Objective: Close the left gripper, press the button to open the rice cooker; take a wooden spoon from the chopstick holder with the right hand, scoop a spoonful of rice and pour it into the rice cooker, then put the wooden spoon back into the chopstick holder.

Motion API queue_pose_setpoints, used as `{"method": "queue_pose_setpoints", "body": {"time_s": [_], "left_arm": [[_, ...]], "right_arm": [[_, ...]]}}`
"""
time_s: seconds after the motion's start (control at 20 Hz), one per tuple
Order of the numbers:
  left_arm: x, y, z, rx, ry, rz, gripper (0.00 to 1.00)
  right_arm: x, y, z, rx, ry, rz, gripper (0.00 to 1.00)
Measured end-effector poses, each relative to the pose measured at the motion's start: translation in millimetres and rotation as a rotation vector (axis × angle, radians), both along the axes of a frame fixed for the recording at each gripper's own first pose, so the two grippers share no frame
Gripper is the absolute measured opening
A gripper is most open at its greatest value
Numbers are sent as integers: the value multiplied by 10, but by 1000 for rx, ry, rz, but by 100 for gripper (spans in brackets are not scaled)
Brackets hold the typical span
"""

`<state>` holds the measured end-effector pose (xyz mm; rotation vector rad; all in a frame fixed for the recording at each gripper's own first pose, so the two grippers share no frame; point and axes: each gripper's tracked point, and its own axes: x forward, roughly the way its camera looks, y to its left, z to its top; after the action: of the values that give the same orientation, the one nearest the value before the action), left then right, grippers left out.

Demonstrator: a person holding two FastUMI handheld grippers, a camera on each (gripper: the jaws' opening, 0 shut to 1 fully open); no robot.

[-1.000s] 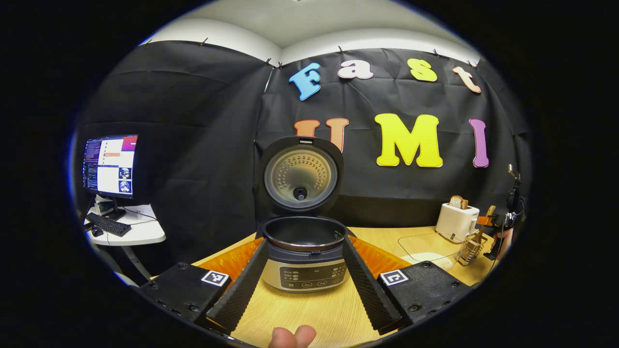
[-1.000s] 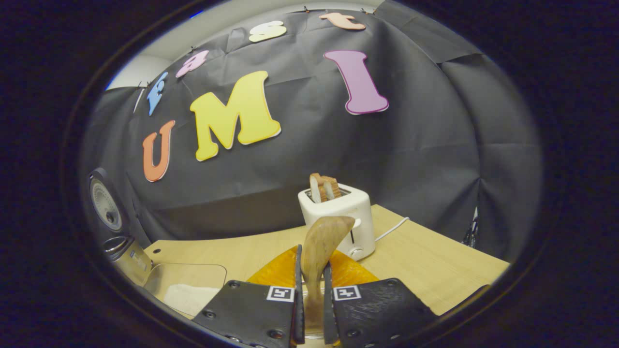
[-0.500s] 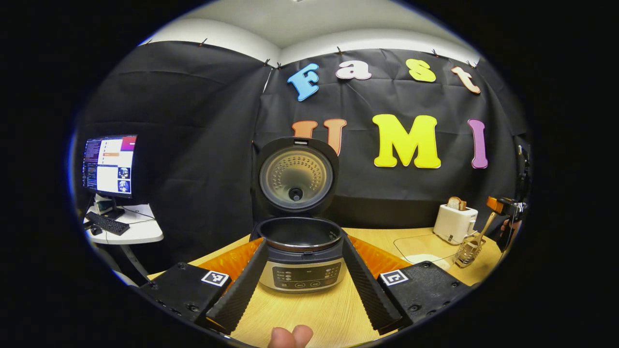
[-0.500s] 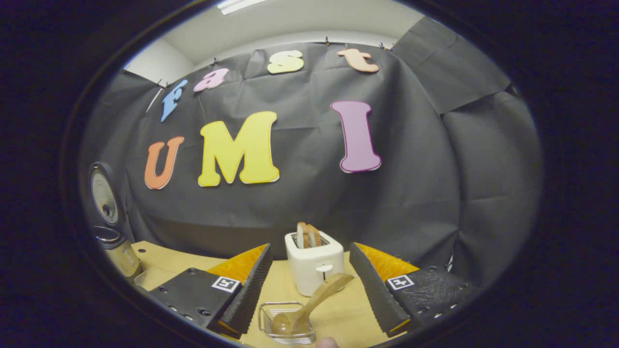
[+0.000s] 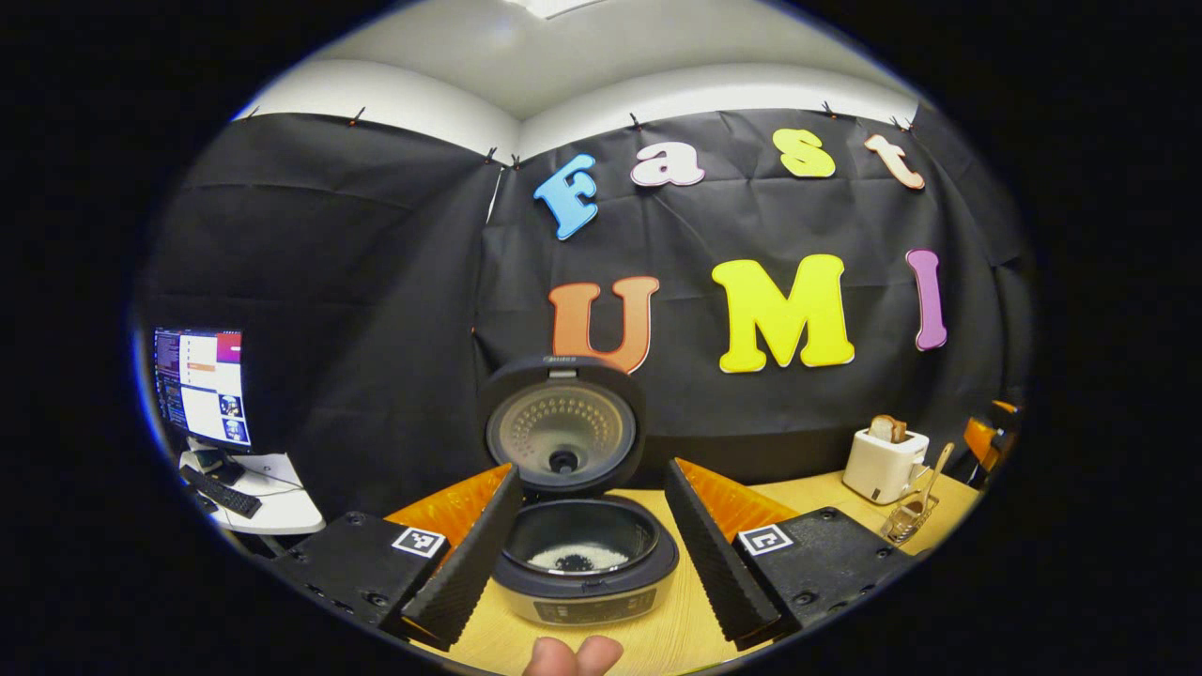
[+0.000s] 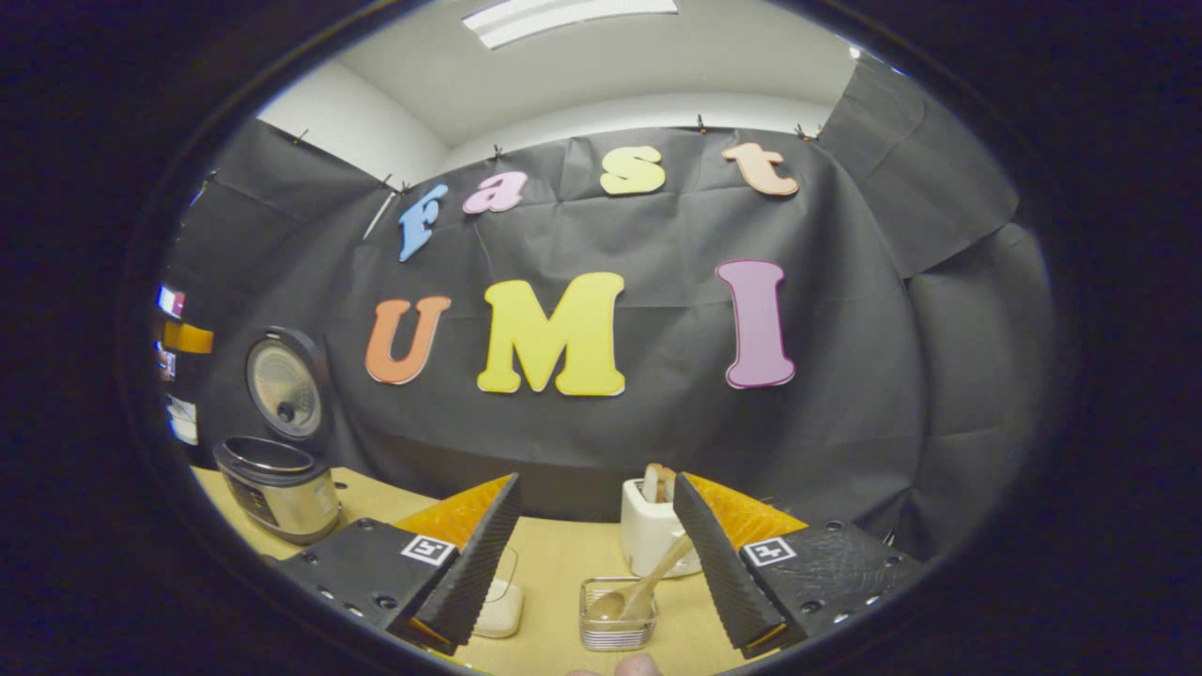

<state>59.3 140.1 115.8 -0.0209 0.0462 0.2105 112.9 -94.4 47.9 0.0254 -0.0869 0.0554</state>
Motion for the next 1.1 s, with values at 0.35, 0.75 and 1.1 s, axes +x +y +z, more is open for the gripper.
{"method": "queue_pose_setpoints", "body": {"time_s": [0.35,0.75,1.1], "left_arm": [[561,24,544,-19,4,-42,97],[1320,592,861,0,69,19,96],[1872,989,434,-21,250,93,97]], "right_arm": [[-294,25,93,-13,-43,46,95],[-559,9,38,-59,-82,36,95],[-628,72,-198,-37,-37,59,95]]}}
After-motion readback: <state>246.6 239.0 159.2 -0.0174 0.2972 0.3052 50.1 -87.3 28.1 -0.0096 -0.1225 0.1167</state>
